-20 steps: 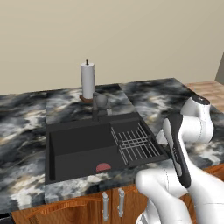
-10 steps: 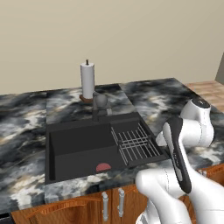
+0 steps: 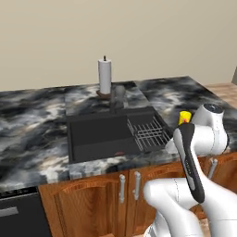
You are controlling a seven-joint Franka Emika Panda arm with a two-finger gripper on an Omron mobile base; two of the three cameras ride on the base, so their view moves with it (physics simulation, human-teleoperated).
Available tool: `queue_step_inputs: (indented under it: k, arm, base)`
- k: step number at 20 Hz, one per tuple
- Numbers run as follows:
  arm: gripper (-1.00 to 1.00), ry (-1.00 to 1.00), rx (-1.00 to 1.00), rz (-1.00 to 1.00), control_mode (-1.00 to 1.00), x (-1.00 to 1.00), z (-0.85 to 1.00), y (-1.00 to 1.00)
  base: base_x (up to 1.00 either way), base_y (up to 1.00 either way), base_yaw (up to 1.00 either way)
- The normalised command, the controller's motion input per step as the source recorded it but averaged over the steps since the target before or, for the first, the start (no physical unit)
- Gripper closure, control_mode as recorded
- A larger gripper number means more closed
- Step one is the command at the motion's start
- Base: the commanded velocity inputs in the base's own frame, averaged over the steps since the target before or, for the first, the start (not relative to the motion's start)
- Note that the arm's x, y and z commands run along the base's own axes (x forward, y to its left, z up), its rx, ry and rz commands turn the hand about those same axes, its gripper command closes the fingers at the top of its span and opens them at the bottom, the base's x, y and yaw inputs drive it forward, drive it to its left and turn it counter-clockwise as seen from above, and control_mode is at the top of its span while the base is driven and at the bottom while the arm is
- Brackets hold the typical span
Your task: Pick the cup and bowl from the counter and place them on the counter next to the sink.
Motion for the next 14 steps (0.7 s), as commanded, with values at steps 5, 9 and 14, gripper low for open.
queue_step_inputs:
  k: [5, 9, 14]
  arm:
    - [-1.0, 0.0, 0.0, 0.0, 1.0, 0.0, 0.0, 0.0]
    - [-1.0, 0.0, 0.0, 0.0, 1.0, 0.0, 0.0, 0.0]
    - [-1.0, 0.0, 0.0, 0.0, 1.0, 0.0, 0.0, 0.0]
  base:
    - [-0.75, 0.26, 0.04]
    - [0.02, 0.02, 0.23]
    - [0.0, 0.27, 0.8]
